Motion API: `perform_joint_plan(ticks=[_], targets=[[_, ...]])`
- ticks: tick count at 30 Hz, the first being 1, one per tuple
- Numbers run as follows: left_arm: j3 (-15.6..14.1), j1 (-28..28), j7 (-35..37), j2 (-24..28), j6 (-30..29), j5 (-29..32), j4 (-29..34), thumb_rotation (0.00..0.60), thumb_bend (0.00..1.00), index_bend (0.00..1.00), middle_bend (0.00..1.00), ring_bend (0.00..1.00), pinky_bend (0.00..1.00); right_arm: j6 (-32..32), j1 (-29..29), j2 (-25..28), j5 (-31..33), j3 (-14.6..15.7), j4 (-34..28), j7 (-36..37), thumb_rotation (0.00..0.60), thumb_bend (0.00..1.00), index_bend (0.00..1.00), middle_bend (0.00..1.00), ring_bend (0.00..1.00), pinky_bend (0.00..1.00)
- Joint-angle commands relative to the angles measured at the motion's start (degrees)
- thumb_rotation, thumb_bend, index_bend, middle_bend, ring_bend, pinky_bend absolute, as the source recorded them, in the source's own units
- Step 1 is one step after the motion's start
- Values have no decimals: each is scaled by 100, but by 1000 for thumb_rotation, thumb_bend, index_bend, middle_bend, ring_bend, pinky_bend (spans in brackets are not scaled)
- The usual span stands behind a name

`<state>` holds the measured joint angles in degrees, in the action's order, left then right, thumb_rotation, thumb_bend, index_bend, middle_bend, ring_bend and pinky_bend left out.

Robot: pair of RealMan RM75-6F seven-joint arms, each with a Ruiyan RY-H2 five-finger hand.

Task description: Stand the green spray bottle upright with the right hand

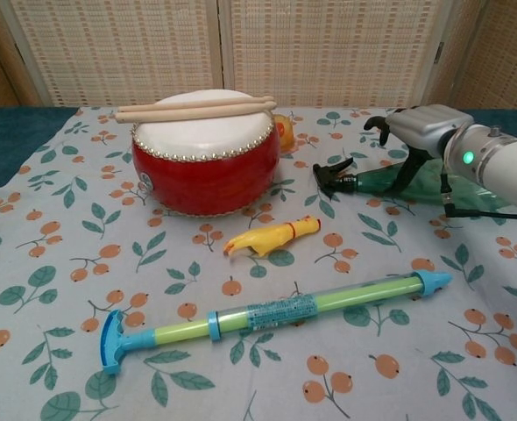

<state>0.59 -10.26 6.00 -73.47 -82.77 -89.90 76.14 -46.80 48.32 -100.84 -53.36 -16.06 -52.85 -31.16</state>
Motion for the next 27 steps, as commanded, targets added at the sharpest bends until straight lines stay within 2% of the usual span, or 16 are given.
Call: perform_joint_plan(ticks=[1, 10, 19, 22, 27], targets=[[-2, -6, 21, -5, 0, -8, -15, 600, 196, 0, 0, 0, 114, 38, 64, -89, 59, -13, 183, -29, 600, 0, 144, 216, 0, 0], [-3, -19, 67, -32, -18, -28, -47, 600, 196, 0, 0, 0, 114, 66, 136, -248, 35, 5, 387, 37, 600, 0, 239, 256, 0, 0], [-21, -21, 119, -37, -38, -60, -78, 600, 196, 0, 0, 0, 113, 153, 190, -488, 127, 23, 703, -41, 600, 0, 284, 287, 7, 0], [-23, -20, 120, -37, -44, -60, -71, 600, 196, 0, 0, 0, 114, 59, 197, -567, 59, 21, 795, 1, 600, 0, 354, 333, 48, 0], [36, 33, 222, -121, -312, -127, -154, 600, 196, 0, 0, 0, 93, -69, 206, -724, -47, 15, 1011, 68, 600, 0, 528, 455, 184, 0]])
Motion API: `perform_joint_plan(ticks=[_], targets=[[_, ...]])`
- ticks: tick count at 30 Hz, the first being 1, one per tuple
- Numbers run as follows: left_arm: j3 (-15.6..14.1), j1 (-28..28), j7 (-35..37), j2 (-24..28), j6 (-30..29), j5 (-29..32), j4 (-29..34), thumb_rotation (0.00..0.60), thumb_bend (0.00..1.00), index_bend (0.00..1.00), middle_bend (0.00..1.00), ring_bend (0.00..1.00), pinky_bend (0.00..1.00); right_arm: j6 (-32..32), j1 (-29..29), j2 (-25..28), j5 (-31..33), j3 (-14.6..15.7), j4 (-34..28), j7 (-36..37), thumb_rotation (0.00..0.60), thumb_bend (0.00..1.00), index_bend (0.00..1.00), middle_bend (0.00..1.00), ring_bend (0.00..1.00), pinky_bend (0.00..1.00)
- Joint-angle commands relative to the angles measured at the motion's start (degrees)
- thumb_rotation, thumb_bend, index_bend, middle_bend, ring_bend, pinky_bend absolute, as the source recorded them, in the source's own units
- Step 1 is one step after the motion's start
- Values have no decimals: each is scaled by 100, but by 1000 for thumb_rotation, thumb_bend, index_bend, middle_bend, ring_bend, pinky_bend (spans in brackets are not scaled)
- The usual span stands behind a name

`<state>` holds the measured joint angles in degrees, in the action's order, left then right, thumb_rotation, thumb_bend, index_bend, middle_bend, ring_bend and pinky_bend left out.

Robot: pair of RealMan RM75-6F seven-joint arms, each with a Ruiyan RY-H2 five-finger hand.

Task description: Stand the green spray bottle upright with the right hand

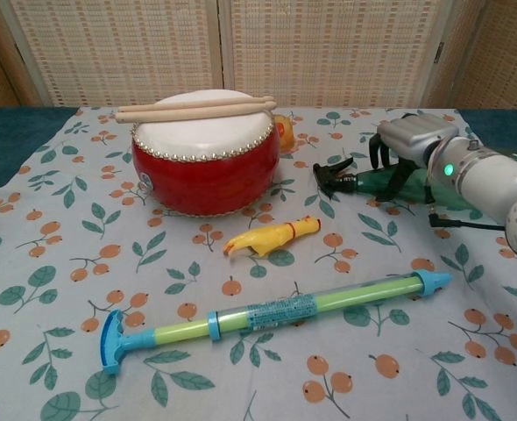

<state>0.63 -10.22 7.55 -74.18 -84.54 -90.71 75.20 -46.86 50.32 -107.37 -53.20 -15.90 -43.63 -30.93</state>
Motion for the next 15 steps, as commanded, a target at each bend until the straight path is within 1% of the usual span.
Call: perform_joint_plan(ticks=[1, 7, 11, 15], targets=[[35, 38, 87, -67, -173, -61, -85, 600, 196, 0, 0, 0, 92, -84, 5, -100, -101, 4, 134, 81, 600, 0, 541, 464, 193, 1], [4, 27, 174, -105, -150, -89, -189, 600, 195, 0, 0, 0, 92, -189, -1, -227, -337, 21, 373, 328, 600, 0, 620, 521, 233, 13], [-9, 29, 208, -97, -150, -97, -206, 600, 195, 0, 0, 0, 92, -279, -19, -263, -482, 15, 470, 482, 600, 0, 651, 542, 246, 16], [-19, 6, 211, -95, -91, -89, -213, 600, 195, 0, 0, 0, 92, -348, -44, -247, -597, 7, 480, 595, 600, 3, 660, 547, 249, 17]])
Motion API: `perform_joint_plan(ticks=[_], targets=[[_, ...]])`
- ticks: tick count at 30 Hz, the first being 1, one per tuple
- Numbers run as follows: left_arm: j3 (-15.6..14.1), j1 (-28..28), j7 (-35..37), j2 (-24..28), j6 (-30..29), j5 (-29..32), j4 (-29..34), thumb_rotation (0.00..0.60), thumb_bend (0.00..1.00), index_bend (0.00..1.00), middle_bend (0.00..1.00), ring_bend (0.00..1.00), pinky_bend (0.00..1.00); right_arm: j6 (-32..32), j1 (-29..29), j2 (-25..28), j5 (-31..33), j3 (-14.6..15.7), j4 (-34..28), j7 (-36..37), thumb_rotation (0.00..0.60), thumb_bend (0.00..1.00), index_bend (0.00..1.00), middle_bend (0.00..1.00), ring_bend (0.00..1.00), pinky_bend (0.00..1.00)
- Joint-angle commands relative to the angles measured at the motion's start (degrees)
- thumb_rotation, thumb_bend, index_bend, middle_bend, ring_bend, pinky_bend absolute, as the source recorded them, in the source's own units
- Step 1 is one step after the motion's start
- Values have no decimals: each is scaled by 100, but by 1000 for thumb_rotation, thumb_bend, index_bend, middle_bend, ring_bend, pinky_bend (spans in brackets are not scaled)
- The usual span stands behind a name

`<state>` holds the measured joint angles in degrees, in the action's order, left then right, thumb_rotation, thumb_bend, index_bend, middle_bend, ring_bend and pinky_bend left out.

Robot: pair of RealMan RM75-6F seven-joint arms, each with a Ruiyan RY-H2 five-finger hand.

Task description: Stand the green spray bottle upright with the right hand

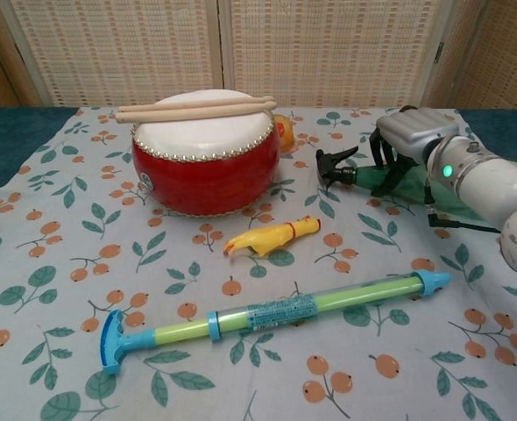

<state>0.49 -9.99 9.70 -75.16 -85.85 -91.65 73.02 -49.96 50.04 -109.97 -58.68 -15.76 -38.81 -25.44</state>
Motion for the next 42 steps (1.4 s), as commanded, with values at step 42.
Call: perform_joint_plan(ticks=[42], targets=[[-73, -239, -153, -150, 464, 35, -9, 600, 195, 0, 0, 0, 92, -3734, -1317, 533, -2261, -430, -557, 7719, 600, 59, 670, 570, 257, 86]])
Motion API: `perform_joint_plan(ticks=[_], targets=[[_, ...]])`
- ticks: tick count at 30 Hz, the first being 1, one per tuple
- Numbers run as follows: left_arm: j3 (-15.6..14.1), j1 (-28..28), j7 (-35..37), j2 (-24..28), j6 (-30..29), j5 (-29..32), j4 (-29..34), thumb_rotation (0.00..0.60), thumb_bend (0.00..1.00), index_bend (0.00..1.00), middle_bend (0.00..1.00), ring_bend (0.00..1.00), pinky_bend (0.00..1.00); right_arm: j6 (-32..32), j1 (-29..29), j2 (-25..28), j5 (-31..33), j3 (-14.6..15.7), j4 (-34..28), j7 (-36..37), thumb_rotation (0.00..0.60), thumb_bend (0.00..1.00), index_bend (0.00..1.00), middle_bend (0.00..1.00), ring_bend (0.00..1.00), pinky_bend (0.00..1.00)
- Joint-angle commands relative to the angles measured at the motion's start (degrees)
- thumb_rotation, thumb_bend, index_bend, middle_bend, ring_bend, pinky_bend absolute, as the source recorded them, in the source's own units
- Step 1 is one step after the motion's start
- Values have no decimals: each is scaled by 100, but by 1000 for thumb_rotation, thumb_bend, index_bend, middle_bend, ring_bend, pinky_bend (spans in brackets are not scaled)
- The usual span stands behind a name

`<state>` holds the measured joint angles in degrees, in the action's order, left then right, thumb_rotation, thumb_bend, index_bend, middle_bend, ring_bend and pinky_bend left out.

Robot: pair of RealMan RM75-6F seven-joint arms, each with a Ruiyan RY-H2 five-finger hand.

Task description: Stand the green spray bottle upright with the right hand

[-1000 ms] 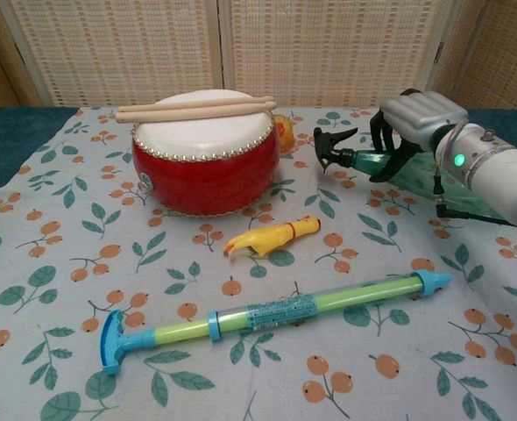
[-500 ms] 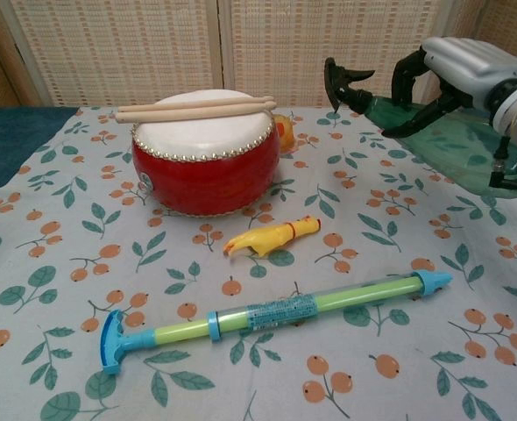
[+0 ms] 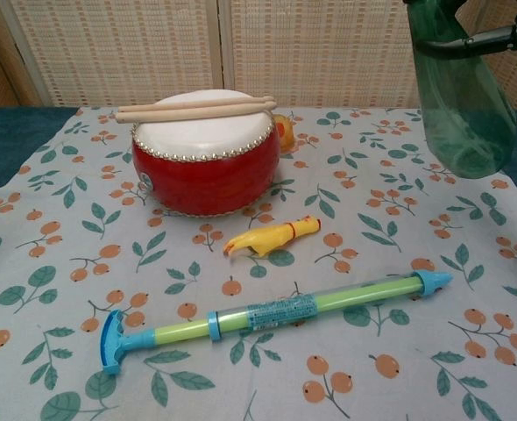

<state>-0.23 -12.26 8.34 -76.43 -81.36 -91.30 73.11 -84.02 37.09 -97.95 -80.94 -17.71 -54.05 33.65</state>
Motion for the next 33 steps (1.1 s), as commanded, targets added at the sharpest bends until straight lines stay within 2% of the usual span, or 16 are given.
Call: perform_joint_plan(ticks=[1, 2, 6, 12, 21, 33], targets=[[0, -15, -20, -33, 18, 2, -27, 600, 195, 0, 0, 0, 92, -260, -1, -756, -2, -254, 1090, 2167, 600, 59, 672, 570, 257, 91], [8, -21, -18, -43, 16, 7, -39, 600, 195, 0, 0, 0, 92, -204, 32, -864, 19, -273, 1269, 2535, 600, 59, 676, 570, 257, 92], [48, -16, 9, -89, -44, 30, -110, 600, 194, 0, 0, 0, 92, -129, 159, -1155, -63, -205, 1825, 3248, 600, 59, 682, 570, 253, 98], [66, -36, 169, -197, -109, -4, -288, 600, 195, 0, 0, 0, 92, -173, 410, -1577, -147, -163, 2630, 3753, 600, 59, 684, 570, 249, 119], [144, -59, 446, -400, -230, 14, -689, 600, 194, 0, 0, 0, 92, -343, 732, -2408, -43, -192, 3919, 3597, 600, 59, 672, 570, 242, 157], [135, -102, 617, -536, -219, 13, -899, 600, 194, 0, 0, 0, 92, 128, 776, -2652, 172, -166, 4393, 3981, 600, 59, 673, 570, 243, 164]])
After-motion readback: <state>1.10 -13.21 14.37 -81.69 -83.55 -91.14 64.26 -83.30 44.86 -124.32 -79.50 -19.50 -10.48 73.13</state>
